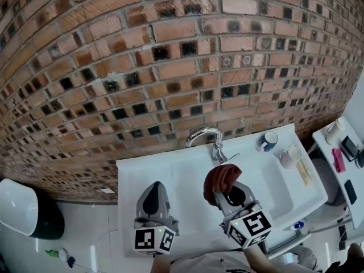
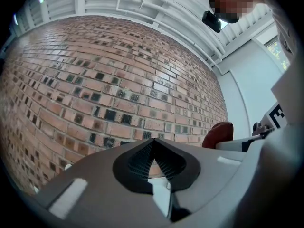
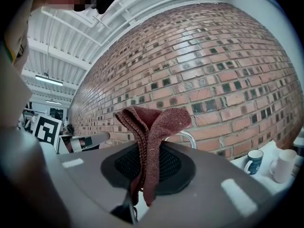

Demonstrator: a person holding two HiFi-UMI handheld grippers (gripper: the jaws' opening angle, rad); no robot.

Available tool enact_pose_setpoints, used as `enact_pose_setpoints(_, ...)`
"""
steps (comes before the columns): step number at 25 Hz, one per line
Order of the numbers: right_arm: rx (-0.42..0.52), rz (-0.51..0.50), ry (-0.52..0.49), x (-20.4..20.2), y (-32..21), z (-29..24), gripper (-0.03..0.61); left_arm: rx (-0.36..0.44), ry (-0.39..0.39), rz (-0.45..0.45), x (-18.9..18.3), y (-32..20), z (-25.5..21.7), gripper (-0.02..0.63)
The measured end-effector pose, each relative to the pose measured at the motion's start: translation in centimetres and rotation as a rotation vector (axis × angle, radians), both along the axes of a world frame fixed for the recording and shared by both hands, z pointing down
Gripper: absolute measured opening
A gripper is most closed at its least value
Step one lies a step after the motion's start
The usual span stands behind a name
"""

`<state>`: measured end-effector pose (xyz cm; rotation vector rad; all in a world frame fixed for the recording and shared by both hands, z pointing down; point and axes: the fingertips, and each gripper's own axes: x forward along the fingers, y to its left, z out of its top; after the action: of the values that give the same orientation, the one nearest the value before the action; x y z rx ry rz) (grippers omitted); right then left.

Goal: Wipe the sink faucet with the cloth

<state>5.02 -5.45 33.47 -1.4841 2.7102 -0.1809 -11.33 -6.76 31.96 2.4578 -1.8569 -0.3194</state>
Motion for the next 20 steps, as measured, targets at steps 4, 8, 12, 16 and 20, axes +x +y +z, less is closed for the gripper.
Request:
enact_pose_setpoints(4, 0.003, -0.01, -0.009, -0.1, -0.1, -0.4, 0.049, 0.003, 0.0, -0.01, -0.3, 0.1, -0.2, 0.005)
enact_pose_setpoints(8, 0.011, -0.011, -0.008, -0.2, -0.3, -0.7, 0.049, 0.0, 0.003, -0.022, -0.8, 0.1, -0.3, 0.005)
enact_pose_setpoints(12, 0.015, -0.016, -0.008, -0.5, -0.4, -0.7, 0.049, 0.005, 0.005, -0.025, -1.0, -0.2, -0.3, 0.005)
enact_pose_setpoints(16, 0.012, -0.013, -0.007, -0.5, -0.5, -0.7, 0.049, -0.003, 0.006, -0.019, -1.0, -0.3, -0.1, 0.005)
enact_pose_setpoints(20, 0.006, 0.002, -0.004, -0.2, -0.8, -0.2, 0.049, -0.007, 0.006, -0.014, -1.0, -0.6, 0.1, 0.005)
